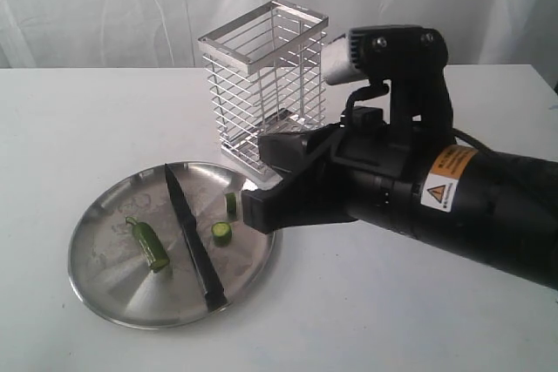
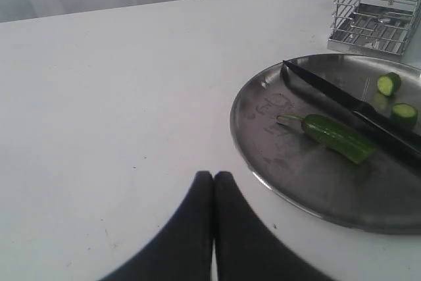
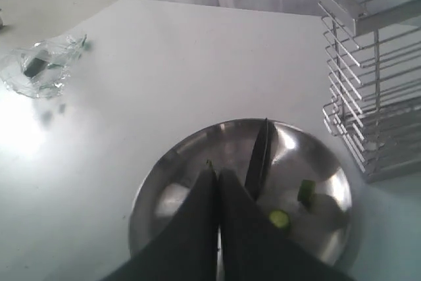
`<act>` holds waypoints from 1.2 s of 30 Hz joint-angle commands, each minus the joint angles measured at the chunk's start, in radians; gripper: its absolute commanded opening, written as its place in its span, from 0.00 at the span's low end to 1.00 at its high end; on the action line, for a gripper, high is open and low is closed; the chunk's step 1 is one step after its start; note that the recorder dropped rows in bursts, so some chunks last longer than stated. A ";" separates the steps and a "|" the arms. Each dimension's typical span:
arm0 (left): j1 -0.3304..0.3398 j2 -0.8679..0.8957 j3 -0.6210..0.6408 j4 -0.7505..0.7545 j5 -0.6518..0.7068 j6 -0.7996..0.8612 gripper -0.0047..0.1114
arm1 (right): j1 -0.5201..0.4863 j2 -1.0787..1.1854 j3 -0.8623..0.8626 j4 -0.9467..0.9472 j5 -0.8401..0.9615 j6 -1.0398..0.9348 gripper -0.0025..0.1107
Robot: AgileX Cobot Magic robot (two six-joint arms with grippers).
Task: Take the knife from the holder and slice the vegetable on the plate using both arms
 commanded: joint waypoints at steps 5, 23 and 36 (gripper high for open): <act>-0.005 -0.005 0.004 -0.003 0.001 -0.009 0.04 | -0.193 -0.239 0.007 -0.015 0.264 -0.189 0.02; -0.005 -0.005 0.004 -0.003 0.001 -0.009 0.04 | -0.574 -0.832 0.580 -0.011 0.127 -0.199 0.02; -0.005 -0.005 0.004 -0.003 0.001 -0.009 0.04 | -0.607 -1.041 0.643 0.016 0.322 -0.199 0.02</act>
